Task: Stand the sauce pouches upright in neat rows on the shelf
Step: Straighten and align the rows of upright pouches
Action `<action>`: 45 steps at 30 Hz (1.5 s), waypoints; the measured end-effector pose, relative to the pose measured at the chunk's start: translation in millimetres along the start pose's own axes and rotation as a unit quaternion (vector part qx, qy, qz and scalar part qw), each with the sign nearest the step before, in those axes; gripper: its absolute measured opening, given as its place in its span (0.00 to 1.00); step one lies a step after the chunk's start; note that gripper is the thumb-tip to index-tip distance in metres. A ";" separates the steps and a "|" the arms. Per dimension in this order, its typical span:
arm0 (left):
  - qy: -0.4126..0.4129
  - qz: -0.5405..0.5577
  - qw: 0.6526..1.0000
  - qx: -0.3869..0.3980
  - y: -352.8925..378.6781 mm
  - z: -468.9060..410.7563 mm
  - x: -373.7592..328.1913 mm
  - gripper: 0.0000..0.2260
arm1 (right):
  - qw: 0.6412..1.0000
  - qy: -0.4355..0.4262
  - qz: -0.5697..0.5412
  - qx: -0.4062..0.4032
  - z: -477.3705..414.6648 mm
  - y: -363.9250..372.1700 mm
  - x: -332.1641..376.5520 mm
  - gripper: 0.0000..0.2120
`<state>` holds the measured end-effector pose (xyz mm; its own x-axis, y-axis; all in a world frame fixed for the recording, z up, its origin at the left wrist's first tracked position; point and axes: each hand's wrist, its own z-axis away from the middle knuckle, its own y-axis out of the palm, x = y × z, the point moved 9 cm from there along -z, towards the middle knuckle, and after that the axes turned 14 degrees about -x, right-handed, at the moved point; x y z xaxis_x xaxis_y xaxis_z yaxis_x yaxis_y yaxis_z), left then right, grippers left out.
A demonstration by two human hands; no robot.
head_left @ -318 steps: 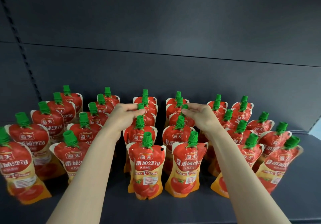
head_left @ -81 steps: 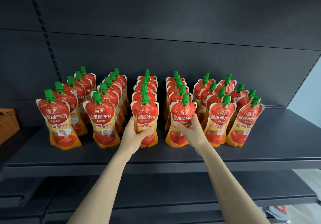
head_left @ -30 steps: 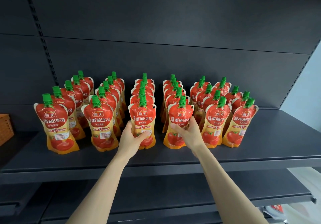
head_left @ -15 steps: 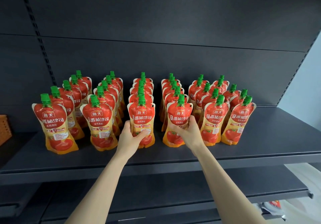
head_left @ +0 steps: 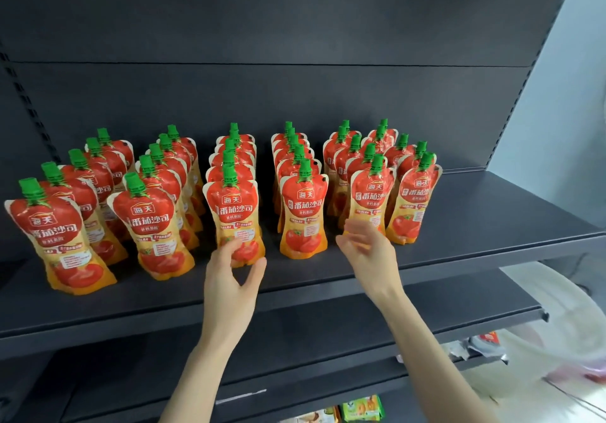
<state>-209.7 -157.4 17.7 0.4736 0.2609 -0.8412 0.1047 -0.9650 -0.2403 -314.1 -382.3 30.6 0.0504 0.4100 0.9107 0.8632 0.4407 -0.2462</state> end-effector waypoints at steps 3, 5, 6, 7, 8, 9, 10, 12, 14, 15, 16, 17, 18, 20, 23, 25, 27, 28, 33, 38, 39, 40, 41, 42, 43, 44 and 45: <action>0.044 0.013 0.999 0.017 15.4 4.0 -40.0 0.14 | 1.000 -0.013 0.002 -0.006 -9.8 -28.4 6.8 0.11; 0.064 0.035 0.997 0.029 30.3 4.0 -71.4 0.12 | 0.999 -0.036 0.002 -0.008 -20.9 -50.7 17.4 0.10; 0.070 0.043 0.996 0.031 38.9 3.5 -85.8 0.12 | 0.999 -0.048 0.001 -0.010 -28.3 -62.2 22.3 0.10; 0.076 0.049 0.995 0.031 47.3 2.9 -98.5 0.11 | 0.998 -0.058 0.001 -0.010 -35.7 -72.7 26.6 0.10; 0.081 0.054 0.995 0.029 56.8 2.3 -110.1 0.11 | 0.998 -0.065 0.000 -0.012 -44.1 -83.2 29.7 0.10; 0.086 0.059 0.994 0.025 66.4 1.5 -121.6 0.11 | 0.997 -0.073 0.000 -0.012 -53.7 -93.2 32.0 0.11; 0.087 0.064 0.994 0.016 76.0 0.5 -132.7 0.11 | 0.997 -0.078 -0.002 -0.009 -64.3 -102.2 32.7 0.10; 0.091 0.073 0.993 -0.005 94.3 -0.4 -154.5 0.10 | 0.996 -0.088 -0.010 0.004 -85.8 -116.8 34.5 0.09; 0.101 0.071 0.992 -0.027 112.2 -1.0 -176.1 0.10 | 0.993 -0.114 -0.014 0.023 -105.7 -129.9 38.4 0.09; 0.102 0.073 0.992 -0.033 116.8 -3.9 -182.9 0.09 | 0.991 -0.129 -0.012 0.029 -112.5 -132.3 43.1 0.08; 0.103 0.074 0.991 -0.033 119.3 -7.7 -188.4 0.09 | 0.990 -0.137 -0.011 0.034 -118.5 -132.8 48.2 0.07; 0.107 0.071 0.991 -0.036 125.2 -12.2 -195.6 0.09 | 0.988 -0.146 -0.014 0.041 -127.7 -135.7 52.6 0.06; 0.108 0.064 0.991 -0.039 131.8 -18.2 -201.1 0.08 | 0.987 -0.154 -0.018 0.049 -138.1 -137.9 56.1 0.05; 0.106 0.040 0.993 -0.041 143.5 -34.8 -208.6 0.08 | 0.984 -0.165 -0.014 0.060 -161.3 -137.5 60.4 0.06; 0.098 0.006 0.995 -0.034 163.1 -69.3 -212.9 0.09 | 0.980 -0.187 -0.007 0.073 -197.7 -128.7 65.0 0.07; 0.094 -0.015 0.995 -0.021 178.0 -94.3 -213.7 0.09 | 0.979 -0.188 -0.002 0.078 -222.1 -119.7 62.1 0.06; 0.089 -0.043 0.995 -0.002 195.5 -118.2 -209.5 0.10 | 0.979 -0.182 0.003 0.087 -245.0 -107.0 55.7 0.07; 0.082 -0.053 0.995 0.010 205.8 -129.7 -205.5 0.10 | 0.980 -0.179 0.005 0.091 -255.8 -99.7 51.5 0.07; 0.039 -0.116 0.987 0.101 262.2 -187.1 -180.7 0.12 | 0.985 -0.135 0.009 0.111 -305.3 -63.4 28.2 0.11; 0.033 -0.196 0.959 0.203 313.9 -215.7 -161.1 0.18 | 0.983 -0.121 0.034 0.136 -341.8 -30.4 7.2 0.17; 0.033 -0.212 0.952 0.220 320.1 -218.2 -157.4 0.19 | 0.982 -0.118 0.038 0.140 -346.9 -24.6 3.1 0.18; 0.029 -0.226 0.945 0.235 325.4 -220.5 -152.3 0.21 | 0.982 -0.114 0.045 0.147 -351.1 -19.0 -0.9 0.18; 0.024 -0.240 0.938 0.250 330.2 -222.9 -146.3 0.22 | 0.981 -0.110 0.051 0.154 -355.3 -13.3 -4.8 0.19; 0.019 -0.254 0.930 0.264 334.4 -225.7 -139.5 0.22 | 0.980 -0.106 0.055 0.161 -359.0 -8.0 -8.2 0.19; 0.015 -0.266 0.924 0.275 337.5 -228.0 -133.4 0.23 | 0.979 -0.101 0.056 0.168 -362.5 -3.1 -12.0 0.19; 0.010 -0.276 0.919 0.283 339.6 -230.6 -127.4 0.22 | 0.978 -0.094 0.056 0.176 -365.6 1.5 -15.9 0.20; 0.005 -0.282 0.916 0.287 340.6 -233.0 -122.0 0.21 | 0.977 -0.087 0.058 0.183 -368.2 5.6 -20.3 0.19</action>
<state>-28.1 -523.9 151.4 0.4946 0.7100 -0.5013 -0.1396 -0.5044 -0.8521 -125.3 -682.2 132.9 0.0228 0.5902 0.8069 0.6171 0.6267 -0.4758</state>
